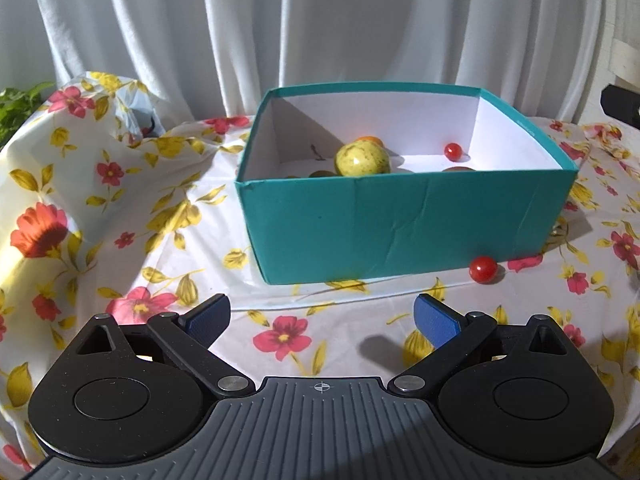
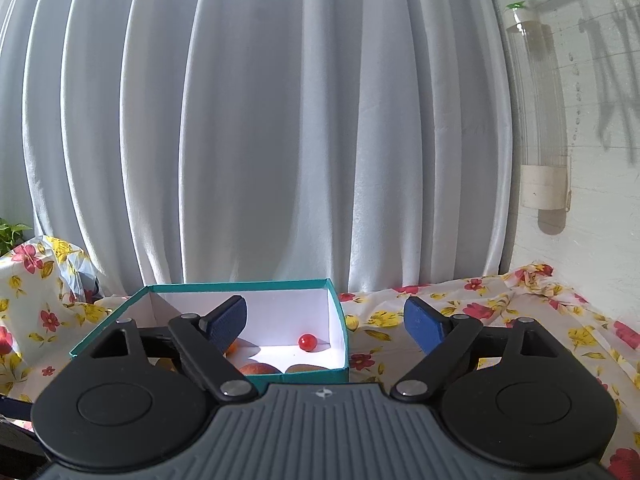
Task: Organize fruits
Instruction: 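Move the left tool to the cherry tomato beside the box and close on it, then lift the tomato with the left tool while the right tool grasps the other cherry tomato, then lower tomato into the box and open the left tool while the right tool carries its tomato, then lower the cherry tomato into the teal box and open the right tool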
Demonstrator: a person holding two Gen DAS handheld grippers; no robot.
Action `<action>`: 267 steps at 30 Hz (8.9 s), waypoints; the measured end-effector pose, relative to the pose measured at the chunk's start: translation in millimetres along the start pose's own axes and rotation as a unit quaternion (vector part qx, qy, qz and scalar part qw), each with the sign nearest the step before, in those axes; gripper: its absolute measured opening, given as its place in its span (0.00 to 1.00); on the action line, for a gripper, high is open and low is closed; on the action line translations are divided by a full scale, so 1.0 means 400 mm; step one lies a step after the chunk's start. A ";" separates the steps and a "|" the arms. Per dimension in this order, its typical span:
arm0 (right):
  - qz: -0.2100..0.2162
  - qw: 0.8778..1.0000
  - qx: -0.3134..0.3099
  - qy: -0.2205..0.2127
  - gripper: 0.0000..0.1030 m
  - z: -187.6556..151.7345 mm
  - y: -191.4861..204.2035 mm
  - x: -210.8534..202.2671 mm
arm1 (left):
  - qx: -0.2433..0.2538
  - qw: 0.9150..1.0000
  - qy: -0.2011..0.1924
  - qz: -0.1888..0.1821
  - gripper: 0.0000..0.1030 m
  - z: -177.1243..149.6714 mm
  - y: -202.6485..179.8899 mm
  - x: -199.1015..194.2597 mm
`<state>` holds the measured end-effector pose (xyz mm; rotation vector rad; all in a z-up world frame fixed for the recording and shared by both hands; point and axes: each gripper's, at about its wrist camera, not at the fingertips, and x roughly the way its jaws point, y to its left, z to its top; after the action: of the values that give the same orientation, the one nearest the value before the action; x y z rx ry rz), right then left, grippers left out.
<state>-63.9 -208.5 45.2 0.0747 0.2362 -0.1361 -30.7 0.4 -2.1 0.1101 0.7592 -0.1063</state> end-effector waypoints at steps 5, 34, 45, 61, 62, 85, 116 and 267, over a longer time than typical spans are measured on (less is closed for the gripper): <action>-0.008 1.000 0.001 0.007 0.85 -0.016 -0.014 -0.036 | 0.028 0.999 -0.015 -0.020 0.98 -0.055 -0.054 0.017; -0.058 0.998 -0.003 0.035 0.86 -0.053 -0.061 -0.076 | 0.033 0.996 0.020 -0.076 0.50 -0.098 -0.142 0.099; -0.054 0.998 -0.005 0.037 0.85 -0.052 -0.057 -0.064 | 0.037 0.995 0.035 -0.088 0.28 -0.090 -0.138 0.090; -0.047 0.997 -0.023 0.056 0.86 -0.108 0.009 -0.012 | -0.016 0.998 -0.019 -0.055 0.28 0.015 0.003 -0.048; -0.045 0.997 -0.026 0.059 0.86 -0.113 0.016 -0.007 | -0.018 0.998 -0.022 -0.053 0.28 0.019 0.009 -0.053; 0.017 0.977 -0.070 0.199 0.61 -0.266 0.158 0.214 | -0.050 0.998 -0.023 -0.024 0.28 0.048 0.098 -0.057; 0.044 0.989 -0.041 0.133 0.26 -0.109 0.117 0.104 | -0.035 0.999 -0.028 -0.014 0.29 0.151 0.060 -0.059; 0.012 0.993 -0.059 0.105 0.96 -0.057 0.170 0.196 | -0.058 0.998 0.018 0.022 1.00 0.146 0.125 -0.024</action>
<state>16.1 -149.2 8.3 -0.0264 0.4533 -0.0909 9.0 42.2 49.5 0.0188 0.7974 -0.0177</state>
